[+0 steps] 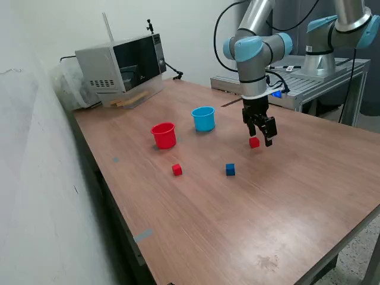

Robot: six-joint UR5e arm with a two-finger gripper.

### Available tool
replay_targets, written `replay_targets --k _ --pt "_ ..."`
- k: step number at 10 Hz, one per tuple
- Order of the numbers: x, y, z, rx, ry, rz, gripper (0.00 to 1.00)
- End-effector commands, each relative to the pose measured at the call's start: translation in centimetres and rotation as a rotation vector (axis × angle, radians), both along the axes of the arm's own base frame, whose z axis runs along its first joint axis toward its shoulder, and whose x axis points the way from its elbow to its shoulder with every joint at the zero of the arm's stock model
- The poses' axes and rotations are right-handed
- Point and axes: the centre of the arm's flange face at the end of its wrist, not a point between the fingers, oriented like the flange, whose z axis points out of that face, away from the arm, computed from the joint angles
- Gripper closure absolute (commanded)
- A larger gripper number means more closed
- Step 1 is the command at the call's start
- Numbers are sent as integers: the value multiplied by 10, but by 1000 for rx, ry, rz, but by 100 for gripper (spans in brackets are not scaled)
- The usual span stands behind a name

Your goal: Place red objects in the red bin, and blue objects in the blue bin.

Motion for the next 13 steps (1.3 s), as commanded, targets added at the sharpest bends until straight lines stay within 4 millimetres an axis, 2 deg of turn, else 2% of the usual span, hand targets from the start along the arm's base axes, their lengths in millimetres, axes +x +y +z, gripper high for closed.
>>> replay_targets --k 1,3,7,8,10,13 --pt "-5 5 -5 1 3 -6 100" --pt "-7 16 -5 41 5 -10 100" --pt "-10 23 -4 53 10 -19 100" --pt "-10 29 -3 86 14 -19 100" --pt "-14 52 3 107 21 -33 100" --pt "-14 54 77 108 129 68 100"
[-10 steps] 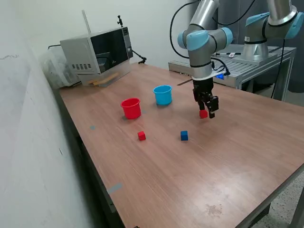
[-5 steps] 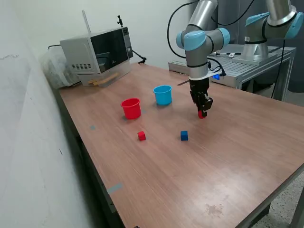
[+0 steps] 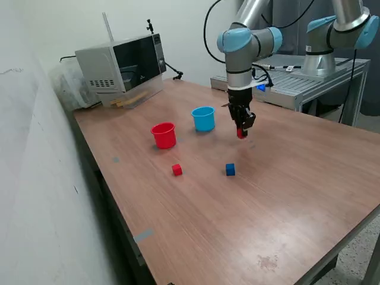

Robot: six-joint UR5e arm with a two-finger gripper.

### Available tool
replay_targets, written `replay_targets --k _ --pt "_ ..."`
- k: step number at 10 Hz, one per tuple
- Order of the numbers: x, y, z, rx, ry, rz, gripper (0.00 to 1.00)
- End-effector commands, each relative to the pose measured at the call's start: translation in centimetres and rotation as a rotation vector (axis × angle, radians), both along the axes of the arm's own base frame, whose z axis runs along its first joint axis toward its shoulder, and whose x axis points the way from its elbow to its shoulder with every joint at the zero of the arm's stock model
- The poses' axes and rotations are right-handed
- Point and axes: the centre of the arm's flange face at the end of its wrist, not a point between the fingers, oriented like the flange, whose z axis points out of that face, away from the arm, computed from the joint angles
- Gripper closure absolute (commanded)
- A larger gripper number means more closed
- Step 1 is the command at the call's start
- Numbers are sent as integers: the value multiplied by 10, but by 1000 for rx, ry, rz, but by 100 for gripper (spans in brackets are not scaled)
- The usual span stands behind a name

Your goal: Place red objects in the red bin, and blue objects in the blue bin.

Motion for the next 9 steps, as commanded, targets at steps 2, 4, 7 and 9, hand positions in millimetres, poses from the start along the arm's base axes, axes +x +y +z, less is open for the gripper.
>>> replay_targets --k 2,4,7,9 --pt "-11 9 81 16 107 86 100" --pt "-36 26 110 33 151 222 100" --pt "-61 32 144 68 212 445 100" --pt "-92 66 159 87 258 430 100"
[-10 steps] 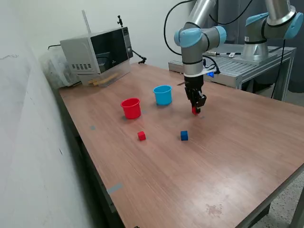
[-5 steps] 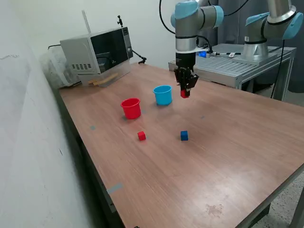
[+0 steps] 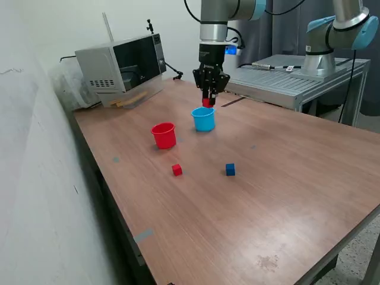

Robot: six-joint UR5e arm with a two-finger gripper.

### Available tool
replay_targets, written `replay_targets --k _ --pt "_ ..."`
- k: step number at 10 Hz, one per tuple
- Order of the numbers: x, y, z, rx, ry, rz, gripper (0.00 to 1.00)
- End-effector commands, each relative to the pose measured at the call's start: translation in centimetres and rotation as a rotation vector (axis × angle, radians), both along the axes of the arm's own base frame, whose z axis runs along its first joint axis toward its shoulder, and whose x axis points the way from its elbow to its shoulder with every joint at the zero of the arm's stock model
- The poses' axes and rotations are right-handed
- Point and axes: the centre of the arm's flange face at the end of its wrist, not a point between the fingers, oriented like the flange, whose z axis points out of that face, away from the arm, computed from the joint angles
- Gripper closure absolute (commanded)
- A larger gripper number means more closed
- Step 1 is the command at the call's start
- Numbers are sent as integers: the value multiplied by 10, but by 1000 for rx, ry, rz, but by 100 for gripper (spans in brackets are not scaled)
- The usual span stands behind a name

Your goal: Place red objects in the red bin, and blue objects in the blue bin.

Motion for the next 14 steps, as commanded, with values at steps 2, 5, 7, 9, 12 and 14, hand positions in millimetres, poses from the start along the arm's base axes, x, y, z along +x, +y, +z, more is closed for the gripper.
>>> replay_targets --k 2,5,7,9,12,14 --pt "-61 63 3 25 54 6 100" --pt "-83 105 -6 24 65 -52 100" --pt "-89 141 -17 25 56 -96 100" --pt "-92 169 -38 21 34 -127 100" --pt "-93 172 -70 13 -9 -126 100" --pt "-96 172 -76 12 -13 -128 100"
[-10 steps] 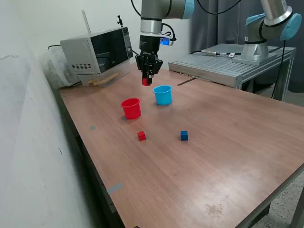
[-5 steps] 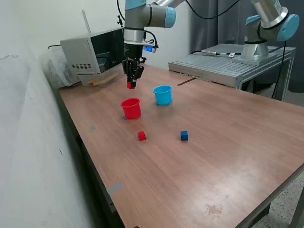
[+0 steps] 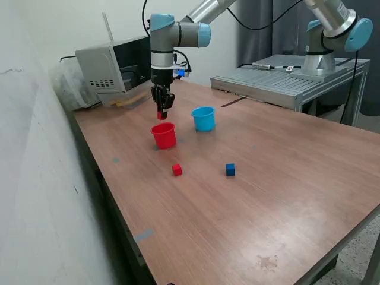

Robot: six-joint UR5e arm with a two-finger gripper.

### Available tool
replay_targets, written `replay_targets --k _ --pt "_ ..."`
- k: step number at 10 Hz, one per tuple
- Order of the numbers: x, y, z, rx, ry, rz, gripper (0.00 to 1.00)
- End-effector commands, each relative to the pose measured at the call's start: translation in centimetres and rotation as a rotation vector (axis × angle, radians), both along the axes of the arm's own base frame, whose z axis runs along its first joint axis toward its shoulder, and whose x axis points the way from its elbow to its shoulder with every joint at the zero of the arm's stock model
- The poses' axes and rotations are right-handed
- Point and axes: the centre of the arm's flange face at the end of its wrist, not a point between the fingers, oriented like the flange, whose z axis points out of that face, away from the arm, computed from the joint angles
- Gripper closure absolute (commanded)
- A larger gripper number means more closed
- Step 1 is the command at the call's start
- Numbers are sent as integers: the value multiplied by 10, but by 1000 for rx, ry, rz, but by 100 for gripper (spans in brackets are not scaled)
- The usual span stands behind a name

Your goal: Place red objects in the red bin, and blue objects in the blue bin.

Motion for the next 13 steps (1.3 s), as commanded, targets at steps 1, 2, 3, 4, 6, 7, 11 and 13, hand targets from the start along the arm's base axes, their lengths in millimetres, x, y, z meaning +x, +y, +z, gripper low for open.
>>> replay_targets --k 1,2,3,4,6,7,11,13 --pt "-6 6 -15 -3 -11 -5 100" --pt "-6 6 -15 -3 -12 -5 100" --pt "-6 6 -17 -3 -14 -7 100" --pt "-5 6 -16 -2 -12 -7 0" --pt "-5 6 -17 -3 -14 -7 0" --pt "-5 6 -16 2 -14 -8 0" --pt "3 -18 -10 -19 -12 -77 0" --pt "14 -78 2 -63 -20 -181 0"
